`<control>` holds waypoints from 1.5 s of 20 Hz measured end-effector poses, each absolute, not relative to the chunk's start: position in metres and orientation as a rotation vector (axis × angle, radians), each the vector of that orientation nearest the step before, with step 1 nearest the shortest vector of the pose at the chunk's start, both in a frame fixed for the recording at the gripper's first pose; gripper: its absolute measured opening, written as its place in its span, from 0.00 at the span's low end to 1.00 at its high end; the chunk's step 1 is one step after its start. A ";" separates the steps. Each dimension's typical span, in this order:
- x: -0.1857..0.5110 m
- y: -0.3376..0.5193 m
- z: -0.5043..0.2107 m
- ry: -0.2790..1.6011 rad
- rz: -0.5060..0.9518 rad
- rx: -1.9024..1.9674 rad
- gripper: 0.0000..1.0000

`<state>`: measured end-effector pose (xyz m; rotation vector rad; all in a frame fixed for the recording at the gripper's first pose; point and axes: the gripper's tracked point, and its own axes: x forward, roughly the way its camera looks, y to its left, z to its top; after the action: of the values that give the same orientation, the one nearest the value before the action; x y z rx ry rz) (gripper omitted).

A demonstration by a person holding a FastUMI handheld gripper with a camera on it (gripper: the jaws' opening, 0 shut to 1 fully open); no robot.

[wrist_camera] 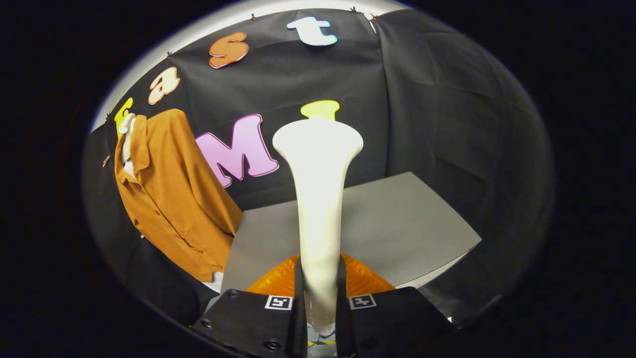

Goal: Iron the clothes twice with a garment steamer, once on the left side and once on the right side.

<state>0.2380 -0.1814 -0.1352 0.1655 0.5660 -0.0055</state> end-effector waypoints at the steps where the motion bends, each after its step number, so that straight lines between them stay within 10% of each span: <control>1: 0.229 -0.172 -0.125 0.535 -0.011 0.165 0.26; 13: 0.164 0.030 -0.078 0.341 0.128 0.043 0.26; 30: 0.254 0.128 -0.173 0.339 0.098 -0.024 0.26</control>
<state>0.2542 0.1278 -0.1733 -0.0241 0.3385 0.0982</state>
